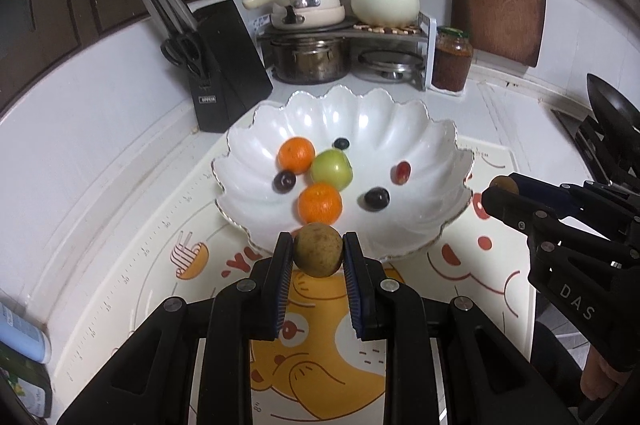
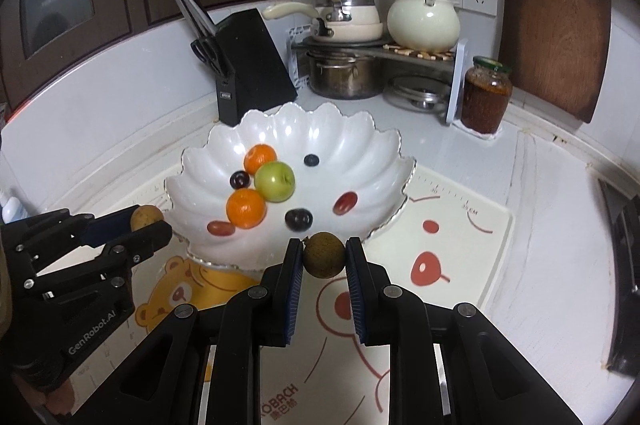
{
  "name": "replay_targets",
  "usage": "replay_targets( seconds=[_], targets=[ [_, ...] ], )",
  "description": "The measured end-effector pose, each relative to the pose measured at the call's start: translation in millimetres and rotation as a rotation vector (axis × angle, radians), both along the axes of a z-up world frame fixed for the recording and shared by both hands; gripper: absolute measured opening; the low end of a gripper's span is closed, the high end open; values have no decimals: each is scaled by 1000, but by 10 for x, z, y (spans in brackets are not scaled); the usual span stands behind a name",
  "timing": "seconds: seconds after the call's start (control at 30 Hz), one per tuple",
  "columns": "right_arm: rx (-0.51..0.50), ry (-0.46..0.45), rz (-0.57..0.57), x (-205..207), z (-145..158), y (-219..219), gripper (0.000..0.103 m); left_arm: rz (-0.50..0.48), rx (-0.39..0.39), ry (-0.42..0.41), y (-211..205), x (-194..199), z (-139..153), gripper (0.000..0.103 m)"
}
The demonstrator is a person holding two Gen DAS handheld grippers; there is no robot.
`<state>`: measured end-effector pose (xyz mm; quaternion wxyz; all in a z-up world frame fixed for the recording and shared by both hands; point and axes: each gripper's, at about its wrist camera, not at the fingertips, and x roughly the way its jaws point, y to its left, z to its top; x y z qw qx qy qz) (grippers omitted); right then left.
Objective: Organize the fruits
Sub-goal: 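Lift both longans and carry them over the white bowl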
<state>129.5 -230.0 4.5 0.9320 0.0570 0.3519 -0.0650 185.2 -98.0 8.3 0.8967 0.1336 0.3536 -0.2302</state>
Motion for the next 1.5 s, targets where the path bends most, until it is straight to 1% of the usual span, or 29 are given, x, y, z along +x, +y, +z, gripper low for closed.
replay_targets(
  seconds=[0.4, 0.67, 0.97, 1.23, 1.5],
  targets=[
    [-24, -37, -3, 173, 205, -81, 23, 12, -28, -39, -45, 146, 207, 25],
    [-31, -33, -9, 345, 214, -162, 23, 27, -35, -46, -94, 321, 252, 25],
    [-36, -17, -10, 573, 148, -225, 23, 50, -32, -26, -148, 577, 177, 25],
    [-34, 6, -13, 785, 45, -283, 23, 70, -24, 2, -207, 812, 39, 25],
    [-24, 33, 2, 965, -71, -288, 23, 87, -20, 29, -206, 964, -85, 26]
  ],
)
